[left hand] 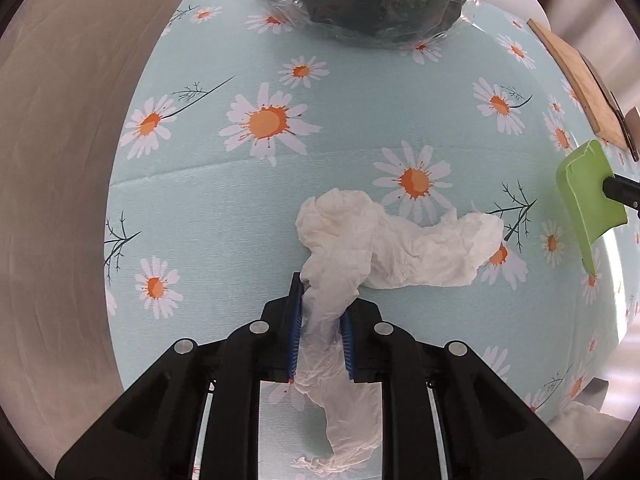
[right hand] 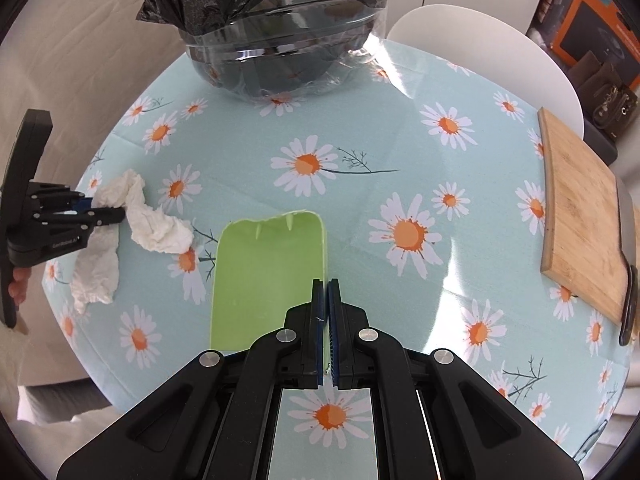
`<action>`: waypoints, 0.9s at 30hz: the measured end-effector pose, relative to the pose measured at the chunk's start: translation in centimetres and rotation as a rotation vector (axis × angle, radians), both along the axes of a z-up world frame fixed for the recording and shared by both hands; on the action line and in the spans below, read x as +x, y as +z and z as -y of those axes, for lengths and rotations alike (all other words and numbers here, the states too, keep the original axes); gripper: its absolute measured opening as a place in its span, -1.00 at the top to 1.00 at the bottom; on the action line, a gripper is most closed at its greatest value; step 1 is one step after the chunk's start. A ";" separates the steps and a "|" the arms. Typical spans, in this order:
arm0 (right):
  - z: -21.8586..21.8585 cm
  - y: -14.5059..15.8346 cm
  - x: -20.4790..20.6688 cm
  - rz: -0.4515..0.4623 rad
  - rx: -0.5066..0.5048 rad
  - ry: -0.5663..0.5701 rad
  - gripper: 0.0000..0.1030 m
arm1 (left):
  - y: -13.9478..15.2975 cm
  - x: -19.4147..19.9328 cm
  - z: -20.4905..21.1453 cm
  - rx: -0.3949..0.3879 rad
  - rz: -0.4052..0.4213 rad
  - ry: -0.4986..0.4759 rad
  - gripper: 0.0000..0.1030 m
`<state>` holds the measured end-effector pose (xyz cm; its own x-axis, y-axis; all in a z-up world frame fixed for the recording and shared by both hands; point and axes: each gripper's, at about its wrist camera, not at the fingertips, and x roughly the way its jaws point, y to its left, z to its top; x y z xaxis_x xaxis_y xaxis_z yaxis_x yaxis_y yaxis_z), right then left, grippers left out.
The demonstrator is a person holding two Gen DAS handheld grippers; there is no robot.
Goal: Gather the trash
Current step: 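Carry the tissue and green lid over the bin and open both tools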
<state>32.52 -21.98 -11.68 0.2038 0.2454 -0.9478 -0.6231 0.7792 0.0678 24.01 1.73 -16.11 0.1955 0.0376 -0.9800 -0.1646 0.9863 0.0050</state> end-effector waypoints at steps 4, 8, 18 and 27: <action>1.8 0.7 1.2 -0.028 0.058 -0.046 0.95 | 1.8 -0.7 -1.7 0.024 0.008 0.016 0.65; 2.9 2.6 2.5 0.024 0.079 -0.080 0.95 | 4.5 -1.0 -2.4 0.109 0.042 -0.006 0.65; 3.9 8.5 4.2 0.161 0.152 -0.138 0.95 | 11.7 0.3 -3.1 0.265 0.220 -0.092 0.65; 3.0 12.1 6.0 0.258 0.131 -0.121 0.95 | 20.6 1.3 -5.1 0.322 0.383 -0.071 0.65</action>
<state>38.56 -24.97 0.42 0.4690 0.3208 -0.8229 -0.5358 0.8440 0.0236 25.27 6.87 4.47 0.5520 0.2997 -0.7781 -0.1463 0.9535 0.2634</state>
